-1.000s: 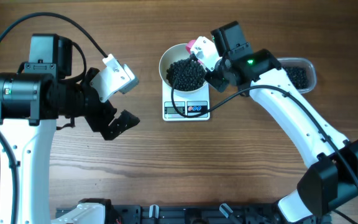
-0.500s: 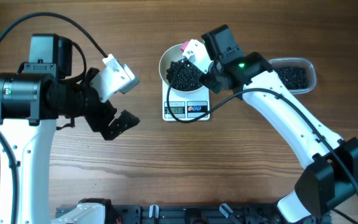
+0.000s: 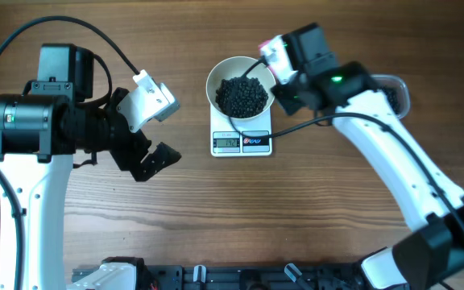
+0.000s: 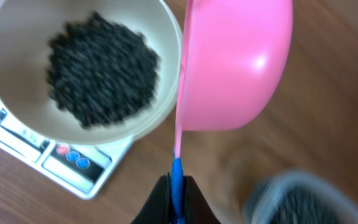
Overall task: Scoop item into bowl and weigh 150g on scale
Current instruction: 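Carry the empty scoop right back toward the bean tub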
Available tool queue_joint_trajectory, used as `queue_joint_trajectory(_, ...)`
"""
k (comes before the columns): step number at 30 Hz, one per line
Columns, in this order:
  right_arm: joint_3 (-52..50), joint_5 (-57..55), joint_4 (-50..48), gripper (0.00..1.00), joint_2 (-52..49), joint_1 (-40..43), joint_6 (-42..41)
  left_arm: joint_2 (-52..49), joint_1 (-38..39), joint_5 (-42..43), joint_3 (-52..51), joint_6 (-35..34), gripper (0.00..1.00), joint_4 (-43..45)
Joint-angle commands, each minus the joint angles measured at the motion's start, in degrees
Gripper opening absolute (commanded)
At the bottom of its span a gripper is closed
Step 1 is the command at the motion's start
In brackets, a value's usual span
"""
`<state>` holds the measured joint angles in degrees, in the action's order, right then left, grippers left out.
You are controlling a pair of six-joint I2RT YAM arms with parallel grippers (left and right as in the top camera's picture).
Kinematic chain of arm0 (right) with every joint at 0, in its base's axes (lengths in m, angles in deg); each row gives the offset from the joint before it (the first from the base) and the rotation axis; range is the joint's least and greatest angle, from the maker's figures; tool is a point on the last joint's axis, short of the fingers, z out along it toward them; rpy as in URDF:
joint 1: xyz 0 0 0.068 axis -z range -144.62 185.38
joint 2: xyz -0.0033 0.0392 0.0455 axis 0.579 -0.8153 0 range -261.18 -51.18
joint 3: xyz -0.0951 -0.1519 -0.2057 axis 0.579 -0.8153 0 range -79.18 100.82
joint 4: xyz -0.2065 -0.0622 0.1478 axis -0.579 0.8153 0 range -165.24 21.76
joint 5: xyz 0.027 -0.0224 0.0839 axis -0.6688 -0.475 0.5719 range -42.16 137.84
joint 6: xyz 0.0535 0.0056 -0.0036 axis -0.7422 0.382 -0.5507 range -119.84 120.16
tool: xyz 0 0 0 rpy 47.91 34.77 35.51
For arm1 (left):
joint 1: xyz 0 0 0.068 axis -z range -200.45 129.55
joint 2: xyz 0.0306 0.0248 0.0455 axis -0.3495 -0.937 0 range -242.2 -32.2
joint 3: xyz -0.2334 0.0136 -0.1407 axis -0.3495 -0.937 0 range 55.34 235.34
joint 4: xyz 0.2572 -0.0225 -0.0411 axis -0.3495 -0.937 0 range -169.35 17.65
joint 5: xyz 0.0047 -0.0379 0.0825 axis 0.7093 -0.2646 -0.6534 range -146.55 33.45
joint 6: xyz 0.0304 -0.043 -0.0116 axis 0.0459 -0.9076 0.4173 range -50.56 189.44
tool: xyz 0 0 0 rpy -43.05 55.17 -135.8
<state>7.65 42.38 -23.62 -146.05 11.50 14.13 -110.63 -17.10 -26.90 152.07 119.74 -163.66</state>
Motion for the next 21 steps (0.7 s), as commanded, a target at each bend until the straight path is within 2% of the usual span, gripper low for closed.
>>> queue_joint_trajectory(1,1.38,-0.96,3.61,0.04,2.51,5.33,-8.13,0.52,-0.37,-0.15,0.63,0.7,1.0,-0.04)
queue_joint_trajectory(5,1.38,-0.96,8.41,0.04,2.97,10.29,-11.04,0.52,-0.37,-0.15,0.63,0.7,1.0,-0.04)
queue_joint_trajectory(13,1.36,-0.85,16.9,0.04,2.95,21.05,-9.44,0.52,-0.37,-0.15,0.63,0.7,1.0,-0.04)
queue_joint_trajectory(21,1.36,1.29,17.66,0.04,2.95,22.69,-9.22,0.52,-0.37,-0.15,0.63,0.7,1.0,-0.04)
